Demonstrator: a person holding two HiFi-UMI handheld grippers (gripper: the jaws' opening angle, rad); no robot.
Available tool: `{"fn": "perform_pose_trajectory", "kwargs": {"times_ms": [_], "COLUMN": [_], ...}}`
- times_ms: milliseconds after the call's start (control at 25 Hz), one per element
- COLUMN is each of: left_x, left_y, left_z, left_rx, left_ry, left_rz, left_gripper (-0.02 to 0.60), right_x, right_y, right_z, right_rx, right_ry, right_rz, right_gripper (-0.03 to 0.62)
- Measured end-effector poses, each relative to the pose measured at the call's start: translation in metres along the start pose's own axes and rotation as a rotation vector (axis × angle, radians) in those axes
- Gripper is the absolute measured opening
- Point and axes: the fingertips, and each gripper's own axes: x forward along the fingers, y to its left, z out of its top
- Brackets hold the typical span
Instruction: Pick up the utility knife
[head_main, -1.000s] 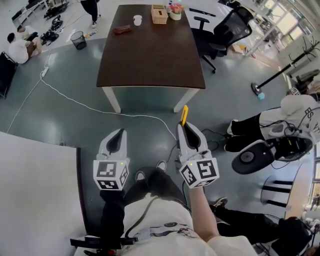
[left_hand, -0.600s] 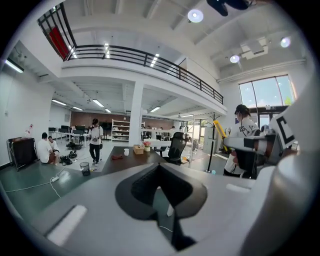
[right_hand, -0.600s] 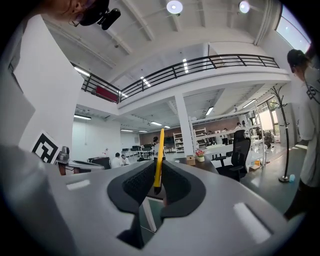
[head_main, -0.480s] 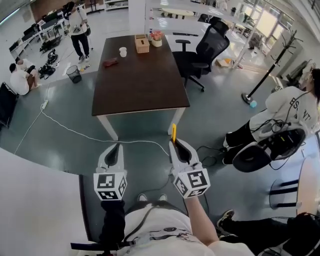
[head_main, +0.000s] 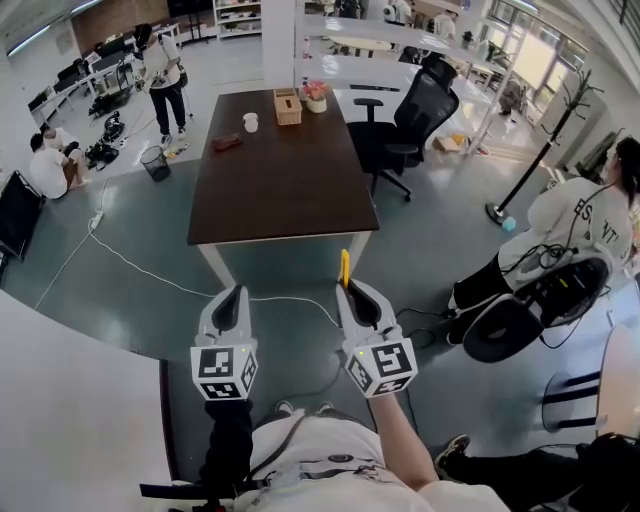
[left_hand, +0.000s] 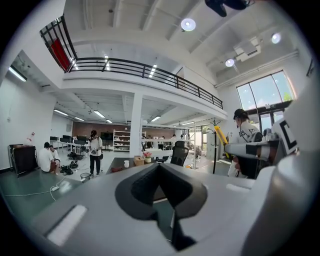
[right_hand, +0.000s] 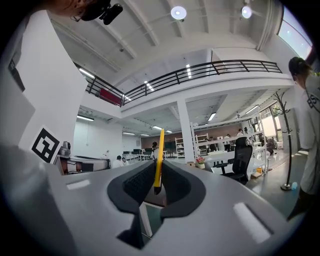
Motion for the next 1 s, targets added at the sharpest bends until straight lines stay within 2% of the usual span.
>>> {"fn": "perform_pose_trajectory", "kwargs": {"times_ms": [480,1000], "left_x": [0.007,0.003], "left_y": [0.01,0.006], "left_z": [0.021,0.027], "left_rx": [0.033,0.028], "left_ry": [-0.044,-0.038], "left_rz": [0.028,0.038], "left_gripper": [-0.002,-0.002], "right_x": [0.012,0.007], "right_y": [0.001,-0.005], "right_z": [0.019,0.025], "right_rx": [-0.03,-0.025], "right_ry": [-0.04,-0.036], "right_rz": [0.013,0.006], "right_gripper": [0.046,0.044]}}
